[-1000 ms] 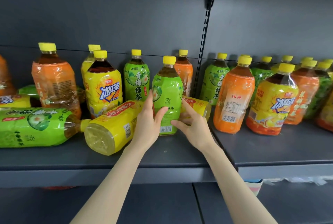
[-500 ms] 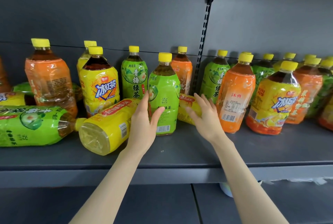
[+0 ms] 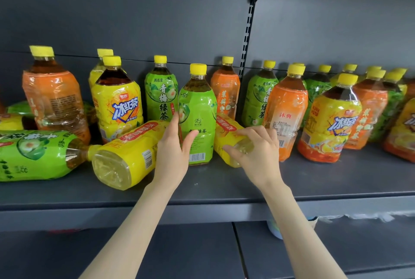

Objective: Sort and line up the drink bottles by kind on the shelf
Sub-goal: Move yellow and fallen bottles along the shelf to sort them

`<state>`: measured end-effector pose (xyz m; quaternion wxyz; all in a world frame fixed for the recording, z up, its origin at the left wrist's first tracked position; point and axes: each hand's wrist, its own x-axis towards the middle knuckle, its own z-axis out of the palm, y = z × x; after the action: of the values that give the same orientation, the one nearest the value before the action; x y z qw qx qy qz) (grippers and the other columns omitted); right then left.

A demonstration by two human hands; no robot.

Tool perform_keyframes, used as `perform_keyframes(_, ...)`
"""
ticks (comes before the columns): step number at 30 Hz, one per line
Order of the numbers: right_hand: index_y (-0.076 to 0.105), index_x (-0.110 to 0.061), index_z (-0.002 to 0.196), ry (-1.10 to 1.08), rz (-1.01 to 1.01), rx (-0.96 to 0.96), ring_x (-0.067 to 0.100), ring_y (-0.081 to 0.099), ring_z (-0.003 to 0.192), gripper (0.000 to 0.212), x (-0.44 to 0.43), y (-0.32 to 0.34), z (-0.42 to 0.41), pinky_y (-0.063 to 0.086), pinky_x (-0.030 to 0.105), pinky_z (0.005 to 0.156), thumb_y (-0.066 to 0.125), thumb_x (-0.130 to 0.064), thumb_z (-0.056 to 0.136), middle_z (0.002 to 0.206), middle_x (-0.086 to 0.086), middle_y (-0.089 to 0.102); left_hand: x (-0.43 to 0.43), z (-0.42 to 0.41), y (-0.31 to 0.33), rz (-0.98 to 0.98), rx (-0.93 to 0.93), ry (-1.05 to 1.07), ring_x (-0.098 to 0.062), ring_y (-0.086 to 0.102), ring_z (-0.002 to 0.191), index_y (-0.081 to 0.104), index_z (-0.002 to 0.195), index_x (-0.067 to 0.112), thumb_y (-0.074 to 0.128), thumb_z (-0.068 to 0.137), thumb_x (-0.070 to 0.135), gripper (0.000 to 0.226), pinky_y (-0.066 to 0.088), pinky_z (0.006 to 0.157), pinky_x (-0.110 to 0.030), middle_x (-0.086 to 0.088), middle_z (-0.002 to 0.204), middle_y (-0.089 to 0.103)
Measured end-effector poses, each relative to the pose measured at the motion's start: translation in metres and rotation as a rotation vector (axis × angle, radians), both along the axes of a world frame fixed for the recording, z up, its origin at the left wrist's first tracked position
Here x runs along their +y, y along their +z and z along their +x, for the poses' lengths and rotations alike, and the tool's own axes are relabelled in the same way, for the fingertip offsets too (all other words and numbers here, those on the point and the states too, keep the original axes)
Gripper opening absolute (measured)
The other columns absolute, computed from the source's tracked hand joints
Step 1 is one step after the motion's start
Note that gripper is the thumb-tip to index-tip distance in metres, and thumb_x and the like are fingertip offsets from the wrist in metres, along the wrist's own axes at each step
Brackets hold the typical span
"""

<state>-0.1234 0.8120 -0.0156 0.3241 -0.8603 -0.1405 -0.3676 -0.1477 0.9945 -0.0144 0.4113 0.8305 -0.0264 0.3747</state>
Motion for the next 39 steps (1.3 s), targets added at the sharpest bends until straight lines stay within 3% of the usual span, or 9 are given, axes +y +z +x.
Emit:
perform_keyframes(5, 0.06, -0.025, 0.121, 0.062, 0.115, 0.238, 0.03, 0.039, 0.128, 0.047, 0.002, -0.004, -0.009, 0.039, 0.046, 0.103, 0.075, -0.041, 0.079, 0.138, 0.007, 0.046, -0.001, -0.003, -0.001, 0.066, -0.014, 0.078, -0.029, 0.058, 0.112, 0.044, 0.135, 0.003, 0.05, 0.088, 0.042, 0.062, 0.054, 0.086, -0.037, -0.017, 0.126, 0.057)
perform_keyframes(11, 0.067, -0.033, 0.107, 0.099, 0.239, 0.245, 0.019, 0.044, 0.12, 0.041, -0.009, 0.001, -0.026, 0.04, 0.035, 0.098, 0.082, -0.043, 0.07, 0.121, -0.005, 0.05, -0.013, -0.025, -0.009, 0.071, -0.042, 0.139, -0.017, 0.059, 0.076, 0.057, 0.103, 0.005, 0.061, 0.09, 0.025, 0.024, 0.05, 0.06, -0.027, -0.008, 0.092, 0.062)
perform_keyframes(15, 0.067, -0.039, 0.099, 0.179, 0.301, 0.26, 0.008, 0.036, 0.117, 0.041, -0.02, 0.002, -0.044, 0.033, 0.017, 0.092, 0.085, -0.045, 0.062, 0.113, -0.009, 0.044, -0.036, -0.036, -0.009, -0.041, 0.201, -0.043, -0.017, 0.064, 0.081, 0.059, 0.097, 0.012, 0.047, 0.095, 0.041, 0.031, 0.051, 0.077, -0.038, 0.003, 0.086, 0.066)
perform_keyframes(19, 0.069, -0.037, 0.091, 0.308, 0.426, 0.27, 0.013, 0.05, 0.096, 0.035, -0.034, 0.001, -0.05, 0.043, 0.022, 0.079, 0.078, -0.056, 0.063, 0.1, -0.005, 0.05, -0.06, -0.04, -0.001, -0.102, 0.429, -0.146, -0.019, 0.057, 0.096, 0.054, 0.104, 0.015, 0.024, 0.096, 0.056, 0.051, 0.041, 0.09, -0.037, 0.002, 0.09, 0.061)
perform_keyframes(24, 0.053, -0.023, 0.127, 0.423, 0.504, 0.661, 0.009, 0.056, 0.111, 0.072, -0.04, 0.005, -0.042, 0.046, 0.028, 0.094, 0.055, -0.073, 0.076, 0.123, -0.004, 0.059, -0.08, -0.04, 0.008, -0.119, 0.583, -0.087, -0.023, 0.05, 0.102, 0.057, 0.112, 0.016, 0.012, 0.093, 0.063, 0.068, 0.032, 0.088, -0.035, 0.0, 0.102, 0.055)
perform_keyframes(28, 0.051, -0.023, 0.135, 0.52, 0.502, 0.728, 0.005, 0.051, 0.116, 0.051, -0.049, 0.013, -0.044, 0.037, 0.025, 0.096, 0.045, -0.054, 0.095, 0.125, -0.013, 0.056, -0.083, -0.04, 0.002, -0.189, 0.598, -0.106, -0.02, 0.053, 0.106, 0.057, 0.112, 0.021, 0.019, 0.086, 0.075, 0.071, 0.034, 0.088, -0.035, 0.003, 0.109, 0.06)
perform_keyframes(32, 0.064, -0.033, 0.1, 0.65, 0.545, 0.655, -0.005, 0.065, 0.094, 0.016, -0.06, 0.01, -0.048, 0.05, 0.016, 0.083, 0.048, -0.031, 0.099, 0.097, -0.017, 0.072, -0.084, -0.052, -0.004, -0.331, 0.47, -0.222, -0.012, 0.059, 0.102, 0.06, 0.109, 0.022, 0.04, 0.082, 0.075, 0.063, 0.046, 0.087, -0.028, 0.007, 0.104, 0.065)
perform_keyframes(35, 0.062, -0.029, 0.101, 0.768, 0.62, 0.605, -0.004, 0.068, 0.086, 0.021, -0.068, 0.009, -0.054, 0.05, 0.012, 0.072, 0.047, -0.014, 0.099, 0.087, -0.017, 0.074, -0.091, -0.064, -0.001, -0.438, 0.368, -0.351, -0.009, 0.061, 0.103, 0.057, 0.114, 0.019, 0.05, 0.09, 0.045, 0.036, 0.047, 0.072, -0.011, 0.007, 0.106, 0.065)
perform_keyframes(39, 0.06, -0.031, 0.109, 0.851, 0.647, 0.548, 0.004, 0.068, 0.099, 0.031, -0.074, 0.006, -0.054, 0.052, 0.018, 0.078, 0.051, -0.006, 0.096, 0.101, -0.014, 0.074, -0.093, -0.069, 0.001, -0.436, 0.296, -0.45, -0.001, 0.062, 0.102, 0.053, 0.119, 0.026, 0.055, 0.09, 0.028, 0.029, 0.049, 0.075, -0.012, 0.008, 0.113, 0.065)
